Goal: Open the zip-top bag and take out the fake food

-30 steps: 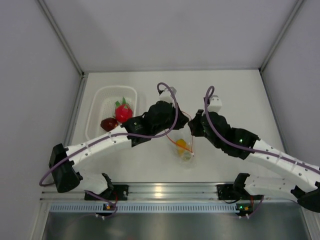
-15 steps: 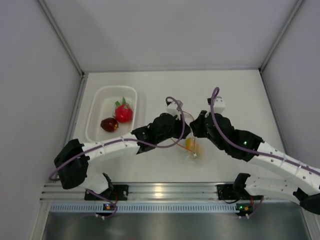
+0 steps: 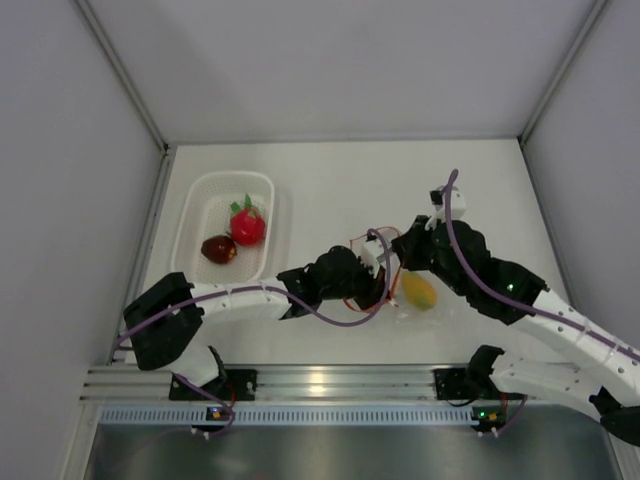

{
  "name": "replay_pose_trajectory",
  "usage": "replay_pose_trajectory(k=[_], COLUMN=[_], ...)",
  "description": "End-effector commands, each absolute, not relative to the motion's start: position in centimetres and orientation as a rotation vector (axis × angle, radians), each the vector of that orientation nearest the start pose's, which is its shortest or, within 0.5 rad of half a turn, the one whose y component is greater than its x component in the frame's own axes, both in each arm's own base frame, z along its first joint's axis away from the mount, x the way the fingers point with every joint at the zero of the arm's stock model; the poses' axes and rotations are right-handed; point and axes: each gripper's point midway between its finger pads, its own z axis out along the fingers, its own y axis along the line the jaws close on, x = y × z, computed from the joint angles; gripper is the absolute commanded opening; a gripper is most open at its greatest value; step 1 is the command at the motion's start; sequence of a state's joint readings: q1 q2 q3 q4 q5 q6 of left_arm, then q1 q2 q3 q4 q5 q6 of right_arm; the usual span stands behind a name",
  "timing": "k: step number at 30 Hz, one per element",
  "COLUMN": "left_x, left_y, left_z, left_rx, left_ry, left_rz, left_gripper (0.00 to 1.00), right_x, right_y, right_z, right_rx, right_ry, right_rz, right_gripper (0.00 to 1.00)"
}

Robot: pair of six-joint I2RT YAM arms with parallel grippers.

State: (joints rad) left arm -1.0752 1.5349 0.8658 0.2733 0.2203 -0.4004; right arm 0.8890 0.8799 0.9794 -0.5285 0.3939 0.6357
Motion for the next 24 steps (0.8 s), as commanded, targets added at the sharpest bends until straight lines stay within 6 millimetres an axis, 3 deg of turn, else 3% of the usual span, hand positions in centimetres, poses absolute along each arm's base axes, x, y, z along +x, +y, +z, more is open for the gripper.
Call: replay_pose_trajectory(k=[1,7,11,13,14,15,16,17,19,23,24], left_x=[14.8,12.4,12.3,12.8,13.4,14.1,15.4,16.4,17.5,18.4,18.3], left_y=[-42.2,-41.9,-41.8,-41.2,-41.7,-41.5,-40.5,-40.8,-39.3,-38.6,-38.6], left_z=[15.1,13.8,12.8,11.0,11.5,10.7,9.4,10.0,8.7,10.4,11.5], left_rx=[1.014,1.148,1.171,1.170,1.161,1.136,1.086,1.049,0.997,0.900,0.871], left_ry=[1.844,1.834,1.878,1.973,1.978,2.031,2.121,2.132,2.241,2.268,2.258], left_rz=[-1.209,-1.290,-1.279,-1.201,-1.175,-1.123,-0.989,-0.942,-0.791,-0.737,-0.756], left_gripper=[0.00,0.00,0.00,0.00,0.00,0.00,0.00,0.00,0.00,0.00,0.00], right_x=[22.6,23.1,22.7,22.6,22.4,22.2,22.0,21.6,21.2,20.3,20.3], right_y=[19.5,19.6,20.8,21.1,21.4,21.5,21.6,21.6,21.6,20.5,20.2], right_z=[29.0,30.2,30.8,30.9,30.9,30.8,30.9,31.2,30.2,28.6,27.3], right_rx=[-0.003,-0.022,-0.093,-0.106,-0.120,-0.126,-0.128,-0.126,-0.118,-0.016,0.001], right_ry=[1.962,1.911,1.897,1.892,1.894,1.895,1.890,1.877,1.885,1.890,1.913], right_rz=[0.604,0.615,0.671,0.691,0.709,0.720,0.732,0.768,0.787,0.834,0.817], right_gripper=[0.00,0.00,0.00,0.00,0.00,0.00,0.00,0.00,0.00,0.00,0.00])
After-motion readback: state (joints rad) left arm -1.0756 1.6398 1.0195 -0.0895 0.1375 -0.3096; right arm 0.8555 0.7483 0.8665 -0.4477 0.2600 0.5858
